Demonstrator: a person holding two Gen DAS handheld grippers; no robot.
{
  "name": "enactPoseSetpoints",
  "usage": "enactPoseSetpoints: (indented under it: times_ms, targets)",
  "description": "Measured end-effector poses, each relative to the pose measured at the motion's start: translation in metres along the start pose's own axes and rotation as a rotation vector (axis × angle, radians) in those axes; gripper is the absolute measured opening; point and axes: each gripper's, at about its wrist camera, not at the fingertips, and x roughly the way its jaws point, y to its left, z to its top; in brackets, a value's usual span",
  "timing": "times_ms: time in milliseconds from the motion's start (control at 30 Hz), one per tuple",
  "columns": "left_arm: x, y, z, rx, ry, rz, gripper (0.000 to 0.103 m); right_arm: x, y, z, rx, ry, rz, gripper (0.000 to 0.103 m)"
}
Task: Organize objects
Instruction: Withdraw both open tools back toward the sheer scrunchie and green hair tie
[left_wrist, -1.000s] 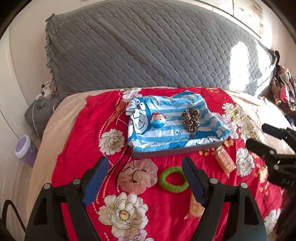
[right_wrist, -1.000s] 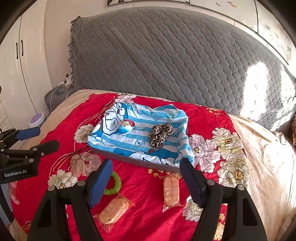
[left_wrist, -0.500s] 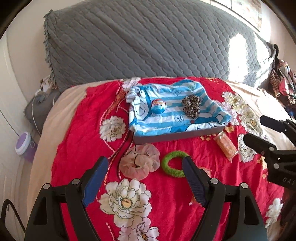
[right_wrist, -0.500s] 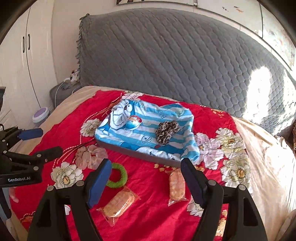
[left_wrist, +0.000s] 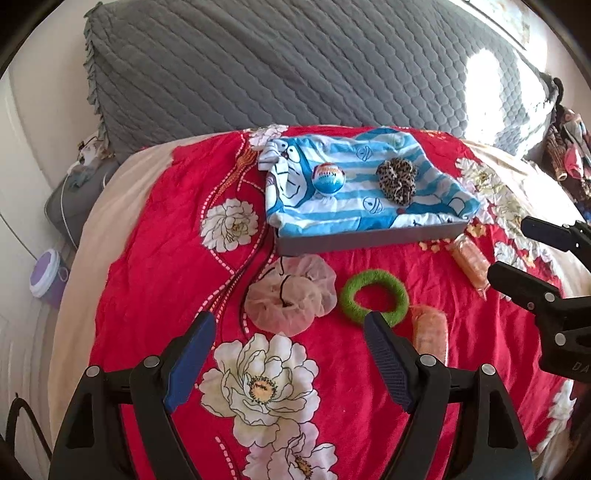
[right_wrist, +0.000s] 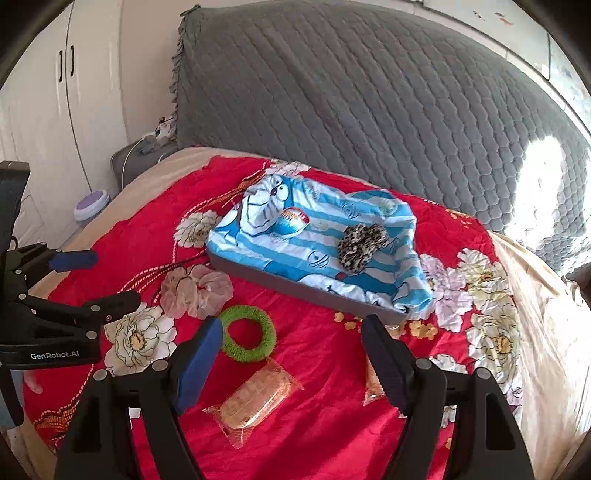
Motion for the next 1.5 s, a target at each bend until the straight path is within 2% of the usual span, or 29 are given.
enactPoseSetpoints:
  times_ms: [267,833,1500]
  targets:
    - [0.022,-0.001,-0.003,0.016,0.023,-0.001,0.083,0.020,0.010,-0.004,-0.025,0.029,0.006,0.077]
    - [0.063,0.000,-0.001,0.007,0.078,-0.008,0.083,0.064,0.005,-0.013,-0.015,0.096,0.013,0.077]
    - [0.073,0.005,-0.002,-0.007,0.090,-0.011,0.083,0.083,0.011,-0.014,-0.022,0.129,0.015,0.077]
